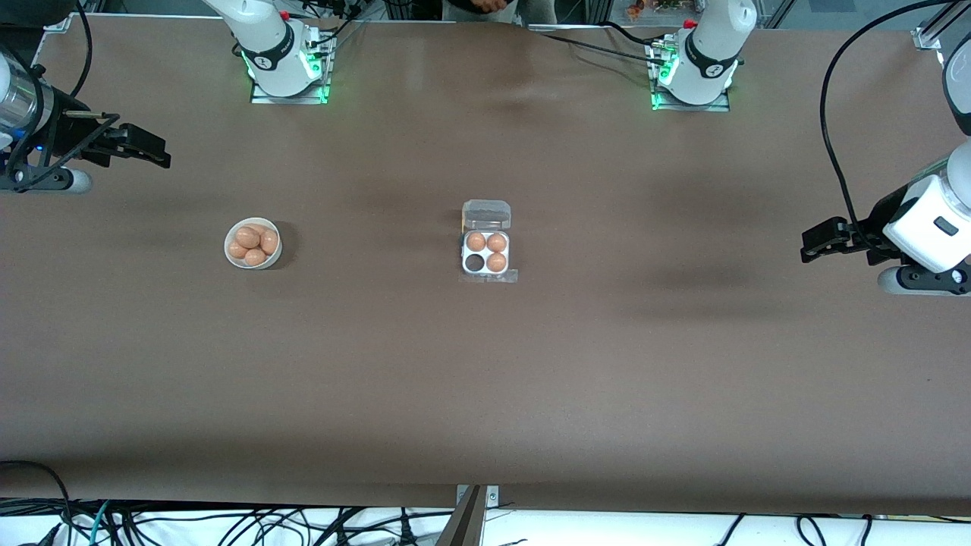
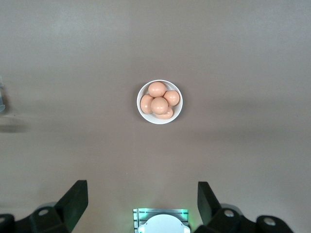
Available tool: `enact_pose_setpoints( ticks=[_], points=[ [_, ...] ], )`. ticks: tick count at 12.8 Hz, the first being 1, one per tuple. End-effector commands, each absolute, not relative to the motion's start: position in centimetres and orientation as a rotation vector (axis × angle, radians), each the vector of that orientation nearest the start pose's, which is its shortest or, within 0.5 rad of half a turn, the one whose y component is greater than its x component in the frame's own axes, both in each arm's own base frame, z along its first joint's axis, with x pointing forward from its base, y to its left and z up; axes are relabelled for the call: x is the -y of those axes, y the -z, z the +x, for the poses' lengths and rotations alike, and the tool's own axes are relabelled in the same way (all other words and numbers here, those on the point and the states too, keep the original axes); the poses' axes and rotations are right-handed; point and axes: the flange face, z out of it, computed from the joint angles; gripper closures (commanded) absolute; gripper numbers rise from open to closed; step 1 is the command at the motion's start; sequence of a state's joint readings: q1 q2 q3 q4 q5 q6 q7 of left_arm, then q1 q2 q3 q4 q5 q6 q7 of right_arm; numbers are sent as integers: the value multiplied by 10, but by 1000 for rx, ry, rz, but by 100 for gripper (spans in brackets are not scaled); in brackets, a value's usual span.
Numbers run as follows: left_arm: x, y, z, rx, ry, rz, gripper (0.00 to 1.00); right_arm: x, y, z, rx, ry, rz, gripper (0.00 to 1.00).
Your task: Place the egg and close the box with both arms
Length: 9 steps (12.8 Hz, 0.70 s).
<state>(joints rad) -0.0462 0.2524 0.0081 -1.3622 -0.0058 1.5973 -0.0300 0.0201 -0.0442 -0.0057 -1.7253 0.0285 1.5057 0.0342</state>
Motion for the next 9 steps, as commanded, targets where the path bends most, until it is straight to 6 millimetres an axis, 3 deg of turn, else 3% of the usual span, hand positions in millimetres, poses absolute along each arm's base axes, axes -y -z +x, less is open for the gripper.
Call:
enact_pose_setpoints(
  ticks=[1, 6, 9],
  points=[
    [35, -587, 615, -38, -37, -3162, 0, -12, -574, 523, -11, -256, -3105, 0],
    [27, -596, 581, -43, -13, -3154, 0, -13, -577, 524, -8, -254, -3105, 0],
    [24, -597, 581, -35, -10, -3156, 0, -14, -570, 524, -18, -266, -3104, 0]
  ],
)
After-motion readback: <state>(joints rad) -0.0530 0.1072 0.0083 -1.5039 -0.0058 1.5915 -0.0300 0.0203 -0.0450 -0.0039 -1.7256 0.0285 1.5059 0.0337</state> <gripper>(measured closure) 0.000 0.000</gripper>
